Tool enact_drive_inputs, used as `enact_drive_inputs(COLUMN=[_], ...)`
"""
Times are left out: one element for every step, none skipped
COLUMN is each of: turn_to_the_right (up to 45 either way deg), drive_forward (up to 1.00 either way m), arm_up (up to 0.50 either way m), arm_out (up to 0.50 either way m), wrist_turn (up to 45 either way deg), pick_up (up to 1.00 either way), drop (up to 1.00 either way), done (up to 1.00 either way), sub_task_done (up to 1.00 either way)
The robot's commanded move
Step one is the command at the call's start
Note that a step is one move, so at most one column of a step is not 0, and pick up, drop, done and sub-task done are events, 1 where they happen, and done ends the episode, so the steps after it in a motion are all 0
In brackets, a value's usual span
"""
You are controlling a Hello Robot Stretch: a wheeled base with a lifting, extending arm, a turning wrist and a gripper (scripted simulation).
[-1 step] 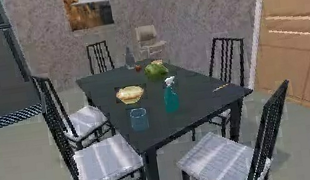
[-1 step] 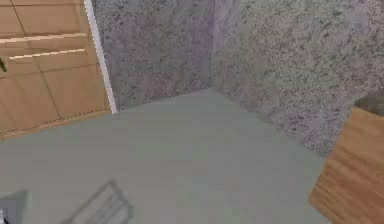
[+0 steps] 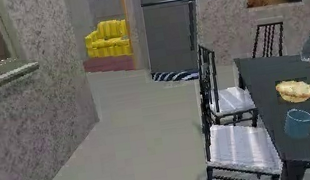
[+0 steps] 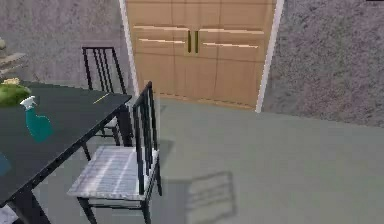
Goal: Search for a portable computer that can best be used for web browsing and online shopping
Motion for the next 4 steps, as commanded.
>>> enact_drive_inputs(turn_to_the_right=[-27.0,0.0,-30.0,0.0], drive_forward=[0.00,0.80,0.00,0.05], arm_up=[0.00,0.00,0.00,0.00], arm_out=[0.00,0.00,0.00,0.00], wrist_turn=[0.0,0.0,0.0,0.0], pick_up=[0.00,0.00,0.00,0.00], drop=[0.00,0.00,0.00,0.00], done=[0.00,0.00,0.00,0.00], sub_task_done=[0.00,0.00,0.00,0.00])
